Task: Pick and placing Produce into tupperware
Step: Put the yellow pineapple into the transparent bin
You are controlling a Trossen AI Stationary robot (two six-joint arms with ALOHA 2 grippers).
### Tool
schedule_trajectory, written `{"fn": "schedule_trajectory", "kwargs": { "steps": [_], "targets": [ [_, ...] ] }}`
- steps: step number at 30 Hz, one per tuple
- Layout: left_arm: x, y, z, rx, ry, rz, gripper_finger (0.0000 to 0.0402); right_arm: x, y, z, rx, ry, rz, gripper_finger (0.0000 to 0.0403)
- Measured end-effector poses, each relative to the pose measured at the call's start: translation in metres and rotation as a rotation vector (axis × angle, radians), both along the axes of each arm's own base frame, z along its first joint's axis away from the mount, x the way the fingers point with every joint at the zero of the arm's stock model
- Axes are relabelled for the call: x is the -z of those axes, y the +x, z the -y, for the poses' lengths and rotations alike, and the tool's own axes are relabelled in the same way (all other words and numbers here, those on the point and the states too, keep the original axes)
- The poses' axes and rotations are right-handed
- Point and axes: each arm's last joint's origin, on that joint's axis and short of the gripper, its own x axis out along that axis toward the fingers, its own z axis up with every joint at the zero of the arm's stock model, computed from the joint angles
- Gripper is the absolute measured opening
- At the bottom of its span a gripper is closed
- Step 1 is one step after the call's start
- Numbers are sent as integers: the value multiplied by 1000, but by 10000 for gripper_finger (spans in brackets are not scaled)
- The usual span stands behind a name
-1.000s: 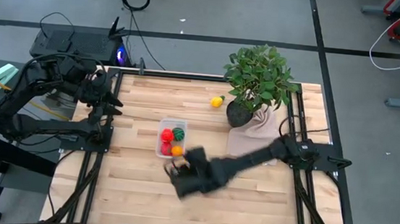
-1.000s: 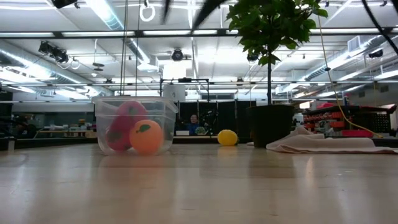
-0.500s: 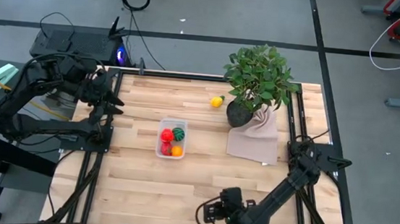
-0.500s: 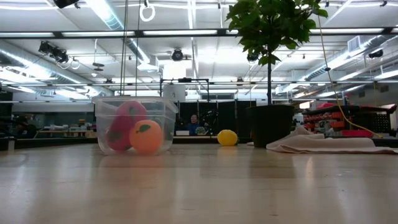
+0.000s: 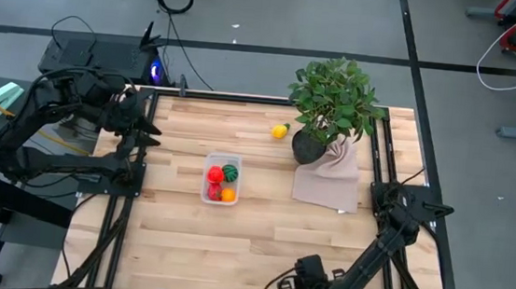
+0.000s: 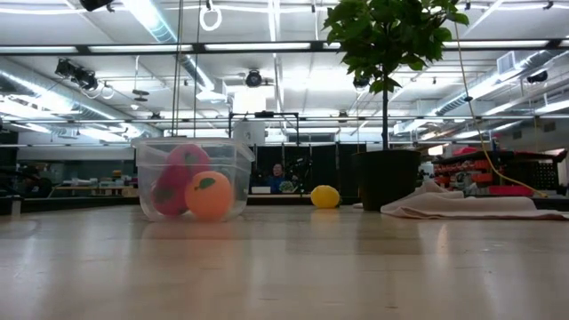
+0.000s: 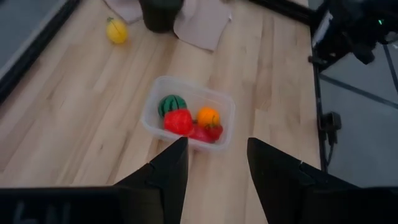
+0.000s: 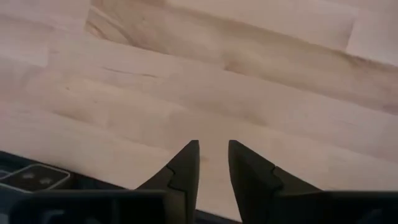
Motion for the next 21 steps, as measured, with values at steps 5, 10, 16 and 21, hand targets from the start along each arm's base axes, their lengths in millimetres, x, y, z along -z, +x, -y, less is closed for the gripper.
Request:
{"fn": "schedule_trajectory", "kwargs": {
  "steps": [5, 10, 16, 21],
  "targets": [
    [-8, 11, -7, -66, 25, 115, 172, 1, -6, -6, -2, 3, 6, 68],
    [-12, 23, -13, -42, 89, 168, 172, 1, -5, -5, -4, -5, 17, 55],
    [-9, 32, -20, -59, 170, 128, 172, 1, -4, -6, -13, -10, 43, 52],
    [-10, 33, -21, -71, 176, 127, 172, 1, -4, -6, -15, -10, 47, 52]
  ]
}}
